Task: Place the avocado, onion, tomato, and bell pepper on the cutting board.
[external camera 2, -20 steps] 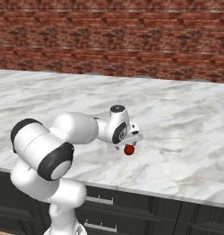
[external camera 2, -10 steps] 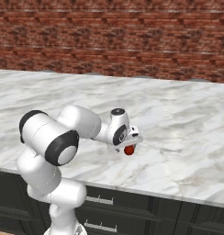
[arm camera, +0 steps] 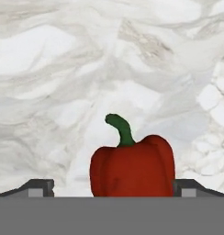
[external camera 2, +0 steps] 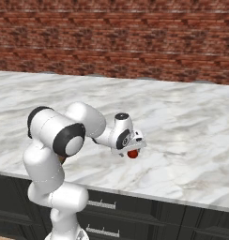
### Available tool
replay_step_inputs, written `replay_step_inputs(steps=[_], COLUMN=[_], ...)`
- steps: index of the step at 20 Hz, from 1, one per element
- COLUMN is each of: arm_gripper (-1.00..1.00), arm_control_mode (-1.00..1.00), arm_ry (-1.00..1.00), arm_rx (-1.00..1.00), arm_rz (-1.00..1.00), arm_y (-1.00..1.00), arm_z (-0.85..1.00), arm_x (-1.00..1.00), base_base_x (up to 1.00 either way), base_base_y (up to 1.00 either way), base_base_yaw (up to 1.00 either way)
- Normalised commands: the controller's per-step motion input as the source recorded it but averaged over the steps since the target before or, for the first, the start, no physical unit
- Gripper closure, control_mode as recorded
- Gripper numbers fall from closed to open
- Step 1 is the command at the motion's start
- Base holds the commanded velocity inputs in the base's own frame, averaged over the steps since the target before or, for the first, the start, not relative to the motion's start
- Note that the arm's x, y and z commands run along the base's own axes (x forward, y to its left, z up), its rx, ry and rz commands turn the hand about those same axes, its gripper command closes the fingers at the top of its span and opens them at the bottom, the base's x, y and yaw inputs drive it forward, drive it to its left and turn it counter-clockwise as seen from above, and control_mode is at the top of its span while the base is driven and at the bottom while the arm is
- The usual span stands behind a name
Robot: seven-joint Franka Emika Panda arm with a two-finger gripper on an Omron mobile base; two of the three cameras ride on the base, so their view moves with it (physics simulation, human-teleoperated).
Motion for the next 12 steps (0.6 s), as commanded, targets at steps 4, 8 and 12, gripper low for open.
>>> replay_step_inputs(steps=[4,8,12], arm_gripper=[1.00,1.00,1.00], arm_control_mode=[-1.00,-1.00,-1.00], arm_ry=[0.02,0.02,0.02], arm_rx=[0.00,0.00,0.00], arm_rz=[0.00,0.00,0.00], arm_y=[0.00,0.00,-0.01], arm_z=[-0.25,-0.27,-0.27], arm_x=[0.15,0.15,0.13], base_base_x=[0.00,0.00,0.00], base_base_y=[0.00,0.00,0.00], base_base_yaw=[0.00,0.00,0.00])
